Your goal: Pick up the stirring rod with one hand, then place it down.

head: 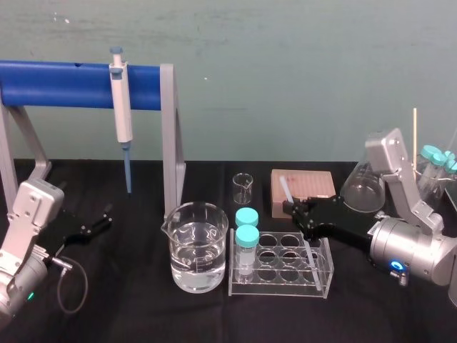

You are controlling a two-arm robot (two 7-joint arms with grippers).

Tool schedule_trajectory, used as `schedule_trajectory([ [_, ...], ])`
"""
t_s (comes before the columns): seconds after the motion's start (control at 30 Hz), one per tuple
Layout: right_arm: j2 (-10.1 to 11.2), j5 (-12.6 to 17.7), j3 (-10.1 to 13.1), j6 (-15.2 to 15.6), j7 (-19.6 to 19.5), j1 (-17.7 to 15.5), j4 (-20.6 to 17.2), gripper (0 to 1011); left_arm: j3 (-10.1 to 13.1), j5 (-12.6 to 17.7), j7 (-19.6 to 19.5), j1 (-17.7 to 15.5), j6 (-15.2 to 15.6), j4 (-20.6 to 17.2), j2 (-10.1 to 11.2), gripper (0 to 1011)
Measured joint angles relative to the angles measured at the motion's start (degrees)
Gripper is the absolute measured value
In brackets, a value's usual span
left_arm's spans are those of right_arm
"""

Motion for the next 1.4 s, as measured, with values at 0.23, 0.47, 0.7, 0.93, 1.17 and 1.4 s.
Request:
schedule_trajectory([
  [0.23,-1.6,1.1,2.1,-7.2,0.5,-2.5,0.2,70,0.0,0.0,0.0,0.0,0.0,0.0,0.0,1000],
  [0.47,-2.7,-0.3,4.3,-16.3,0.7,-5.7,0.3,70,0.0,0.0,0.0,0.0,0.0,0.0,0.0,1000],
  [0.7,-4.3,-0.2,6.9,-22.2,0.7,-8.5,0.5,70,0.0,0.0,0.0,0.0,0.0,0.0,0.0,1000],
  [0.93,-5.3,0.2,8.5,-23.6,1.1,-9.9,0.5,70,0.0,0.0,0.0,0.0,0.0,0.0,0.0,1000],
  [1.17,-5.5,0.2,9.1,-22.6,1.6,-10.6,-0.2,70,0.0,0.0,0.0,0.0,0.0,0.0,0.0,1000],
  [1.4,-5.4,-0.2,9.7,-22.4,1.8,-11.6,-1.4,70,0.0,0.0,0.0,0.0,0.0,0.0,0.0,1000],
])
